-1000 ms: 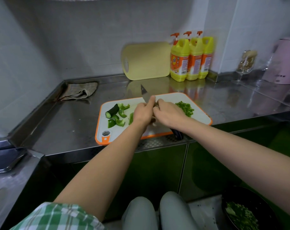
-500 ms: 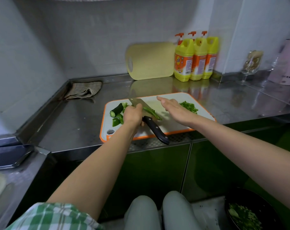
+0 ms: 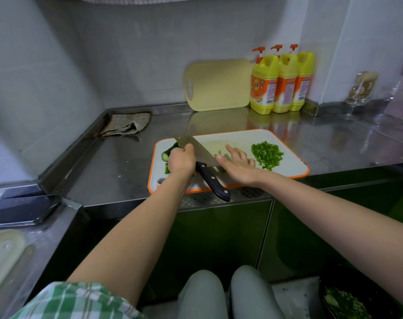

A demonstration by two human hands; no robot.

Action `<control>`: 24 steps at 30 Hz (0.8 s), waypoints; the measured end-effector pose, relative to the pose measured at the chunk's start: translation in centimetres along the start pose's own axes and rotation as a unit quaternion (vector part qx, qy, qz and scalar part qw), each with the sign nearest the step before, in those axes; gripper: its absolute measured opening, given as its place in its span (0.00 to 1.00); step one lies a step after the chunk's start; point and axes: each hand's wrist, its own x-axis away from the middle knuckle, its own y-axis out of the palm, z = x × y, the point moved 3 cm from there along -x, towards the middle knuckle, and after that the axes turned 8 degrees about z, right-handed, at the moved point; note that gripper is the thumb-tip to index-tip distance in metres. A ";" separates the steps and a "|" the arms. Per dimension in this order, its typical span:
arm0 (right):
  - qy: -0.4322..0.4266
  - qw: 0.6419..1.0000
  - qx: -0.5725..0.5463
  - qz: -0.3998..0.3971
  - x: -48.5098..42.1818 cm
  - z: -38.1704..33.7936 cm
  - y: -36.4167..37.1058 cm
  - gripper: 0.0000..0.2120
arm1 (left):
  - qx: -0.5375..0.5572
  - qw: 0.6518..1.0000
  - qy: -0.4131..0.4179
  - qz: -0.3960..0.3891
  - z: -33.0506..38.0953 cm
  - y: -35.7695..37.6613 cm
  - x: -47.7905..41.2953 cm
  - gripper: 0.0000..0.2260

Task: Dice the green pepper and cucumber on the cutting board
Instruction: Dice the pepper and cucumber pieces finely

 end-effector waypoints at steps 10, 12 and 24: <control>-0.039 0.999 -0.025 0.003 1.7 -3.7 -1.6 0.29 | 0.015 1.000 0.008 0.006 0.1 -0.3 -0.1 0.15; -0.025 0.999 -0.018 0.036 1.9 -3.5 -2.6 0.26 | 0.018 1.000 0.010 0.019 0.3 -0.4 -0.1 0.15; -0.041 0.993 -0.108 0.040 2.6 -2.8 -6.5 0.06 | 0.075 0.994 0.058 -0.058 3.3 4.1 3.1 0.17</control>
